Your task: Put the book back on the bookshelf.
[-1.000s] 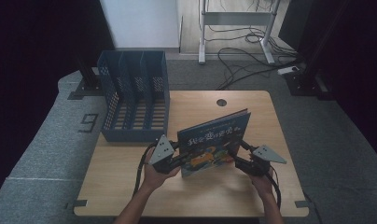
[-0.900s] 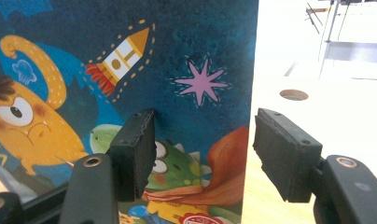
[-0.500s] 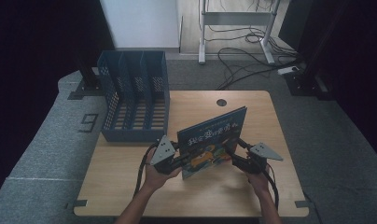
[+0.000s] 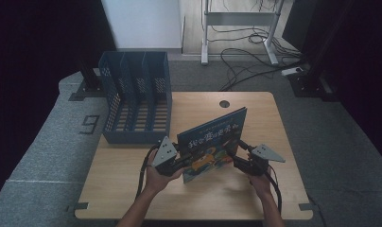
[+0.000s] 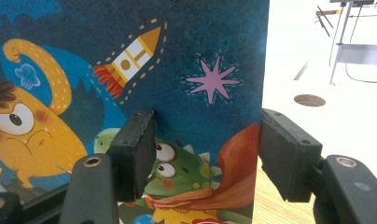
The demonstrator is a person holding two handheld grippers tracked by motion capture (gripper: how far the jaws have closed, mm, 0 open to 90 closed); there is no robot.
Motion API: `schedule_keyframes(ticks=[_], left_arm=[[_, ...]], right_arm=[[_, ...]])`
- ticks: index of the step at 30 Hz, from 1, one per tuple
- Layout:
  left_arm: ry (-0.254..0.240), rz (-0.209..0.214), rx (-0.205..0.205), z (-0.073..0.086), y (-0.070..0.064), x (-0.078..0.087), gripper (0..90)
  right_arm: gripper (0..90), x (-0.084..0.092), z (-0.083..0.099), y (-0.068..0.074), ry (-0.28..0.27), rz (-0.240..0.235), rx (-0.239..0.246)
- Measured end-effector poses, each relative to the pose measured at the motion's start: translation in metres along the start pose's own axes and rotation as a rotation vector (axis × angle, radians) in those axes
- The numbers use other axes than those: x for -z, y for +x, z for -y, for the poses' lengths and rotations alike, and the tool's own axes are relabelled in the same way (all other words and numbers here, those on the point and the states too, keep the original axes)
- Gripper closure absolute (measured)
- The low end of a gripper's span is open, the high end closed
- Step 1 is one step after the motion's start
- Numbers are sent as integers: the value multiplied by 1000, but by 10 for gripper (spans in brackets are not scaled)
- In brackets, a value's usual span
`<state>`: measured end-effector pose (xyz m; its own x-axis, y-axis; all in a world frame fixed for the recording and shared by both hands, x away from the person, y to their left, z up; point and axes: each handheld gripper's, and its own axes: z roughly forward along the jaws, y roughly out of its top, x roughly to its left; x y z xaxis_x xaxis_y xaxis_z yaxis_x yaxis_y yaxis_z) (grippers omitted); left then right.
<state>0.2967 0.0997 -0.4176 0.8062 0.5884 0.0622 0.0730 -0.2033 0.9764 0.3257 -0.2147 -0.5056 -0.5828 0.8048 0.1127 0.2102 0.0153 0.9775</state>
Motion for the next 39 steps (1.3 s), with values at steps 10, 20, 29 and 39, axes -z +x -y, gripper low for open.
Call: schedule_keyframes(ticks=[10,20,29,39], left_arm=[[-22,18,5,-2,-5,-4,722],[-69,23,32,0,-9,-3,786],[-67,36,36,1,-12,-4,792],[-58,-7,61,8,-15,-6,790]], right_arm=[[398,-3,-1,6,12,-52,11],[391,-4,0,8,14,-62,12],[391,-5,1,7,30,-57,14],[398,-6,2,8,40,-49,18]])
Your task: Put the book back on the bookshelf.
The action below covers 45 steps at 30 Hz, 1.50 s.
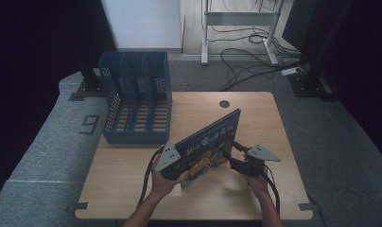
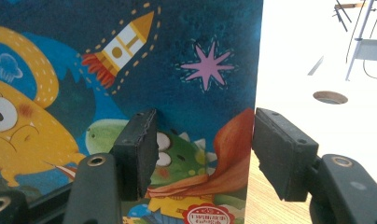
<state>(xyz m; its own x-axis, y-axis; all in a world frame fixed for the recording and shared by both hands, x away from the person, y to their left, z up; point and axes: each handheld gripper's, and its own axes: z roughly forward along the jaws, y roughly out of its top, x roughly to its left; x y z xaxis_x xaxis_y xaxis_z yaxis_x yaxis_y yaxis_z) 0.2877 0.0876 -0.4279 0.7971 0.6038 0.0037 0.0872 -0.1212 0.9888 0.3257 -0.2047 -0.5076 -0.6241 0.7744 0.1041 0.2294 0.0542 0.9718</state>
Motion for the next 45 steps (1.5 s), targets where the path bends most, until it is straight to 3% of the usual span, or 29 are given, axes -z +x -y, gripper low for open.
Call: schedule_keyframes(ticks=[9,15,22,33,45], left_arm=[[-35,-11,20,3,-4,-1,822],[-59,-35,35,-4,1,4,824],[-55,-76,16,-12,7,13,824],[-96,-90,6,-31,12,28,823],[-101,-109,8,-42,18,35,822]], right_arm=[[401,1,0,0,5,6,10],[402,5,0,-4,-2,13,1],[403,7,0,-5,-1,18,1],[405,9,1,-7,7,21,-6],[407,20,5,-11,14,21,-18]])
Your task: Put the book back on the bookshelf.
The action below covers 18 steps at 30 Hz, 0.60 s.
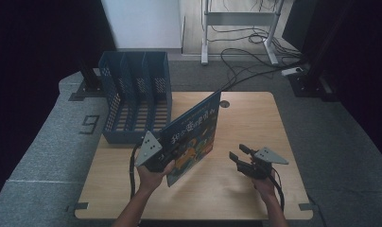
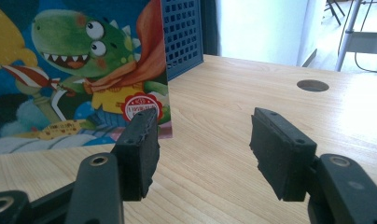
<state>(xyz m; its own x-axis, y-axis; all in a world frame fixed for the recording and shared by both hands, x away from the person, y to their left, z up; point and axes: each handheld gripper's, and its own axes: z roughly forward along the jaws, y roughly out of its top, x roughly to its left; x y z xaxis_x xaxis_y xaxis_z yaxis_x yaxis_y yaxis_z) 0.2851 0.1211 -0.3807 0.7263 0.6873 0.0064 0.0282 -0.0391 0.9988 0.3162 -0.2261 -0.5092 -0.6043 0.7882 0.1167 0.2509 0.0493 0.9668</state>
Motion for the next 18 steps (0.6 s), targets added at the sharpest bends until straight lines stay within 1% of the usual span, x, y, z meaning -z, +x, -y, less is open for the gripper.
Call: schedule_keyframes(ticks=[4,6,10,14,16,18], left_arm=[[0,-13,11,-2,3,1,822],[6,-21,3,-3,4,2,822],[3,-33,-2,-7,7,3,823],[-1,-34,14,-12,10,1,823],[-1,-37,13,-14,12,0,823],[-4,-44,20,-16,13,-1,823]], right_arm=[[404,0,1,0,17,-2,5],[404,-1,3,1,26,-2,18],[404,-7,11,0,71,2,38],[402,-10,19,-2,95,3,23],[398,-11,21,-4,113,13,11],[399,-12,21,-7,131,31,8]])
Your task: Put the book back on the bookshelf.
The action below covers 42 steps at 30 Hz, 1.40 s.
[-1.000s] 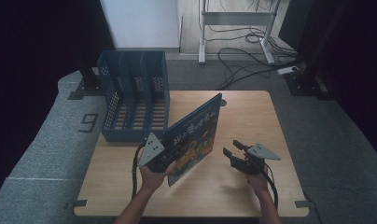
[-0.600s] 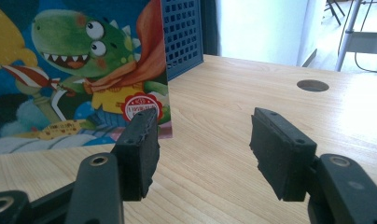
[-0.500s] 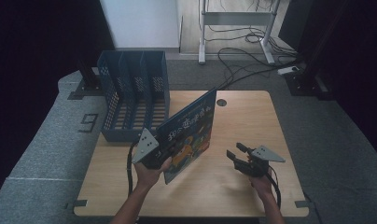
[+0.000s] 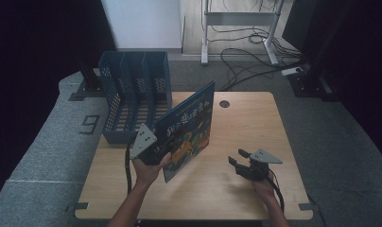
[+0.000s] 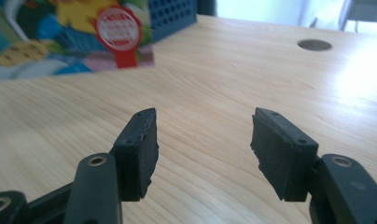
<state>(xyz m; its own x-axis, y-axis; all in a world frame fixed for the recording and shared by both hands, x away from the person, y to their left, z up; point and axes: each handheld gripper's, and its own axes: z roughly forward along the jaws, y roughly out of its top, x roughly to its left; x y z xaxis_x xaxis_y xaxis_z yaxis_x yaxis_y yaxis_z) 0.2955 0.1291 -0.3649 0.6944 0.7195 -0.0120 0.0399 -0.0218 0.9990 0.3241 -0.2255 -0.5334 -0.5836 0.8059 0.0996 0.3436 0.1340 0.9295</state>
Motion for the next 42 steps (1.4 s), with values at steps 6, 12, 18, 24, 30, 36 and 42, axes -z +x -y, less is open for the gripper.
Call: schedule_keyframes(ticks=[6,12,18,24,30,36,42], left_arm=[[15,-29,7,0,3,-3,824],[7,-50,13,-3,7,1,825],[0,-64,11,-6,14,13,825],[-10,-88,8,-12,21,22,825],[-25,-108,30,-18,29,27,825],[-36,-118,22,-25,34,29,825],[-43,-135,24,-29,39,32,825]], right_arm=[[390,-7,6,-3,100,43,-22],[385,-7,8,-3,143,60,-26],[383,-9,10,-3,178,96,-30],[382,-10,14,-6,211,120,-38],[380,-10,15,-9,231,140,-50],[374,-13,15,-12,275,148,-76],[369,-13,15,-11,279,148,-64]])
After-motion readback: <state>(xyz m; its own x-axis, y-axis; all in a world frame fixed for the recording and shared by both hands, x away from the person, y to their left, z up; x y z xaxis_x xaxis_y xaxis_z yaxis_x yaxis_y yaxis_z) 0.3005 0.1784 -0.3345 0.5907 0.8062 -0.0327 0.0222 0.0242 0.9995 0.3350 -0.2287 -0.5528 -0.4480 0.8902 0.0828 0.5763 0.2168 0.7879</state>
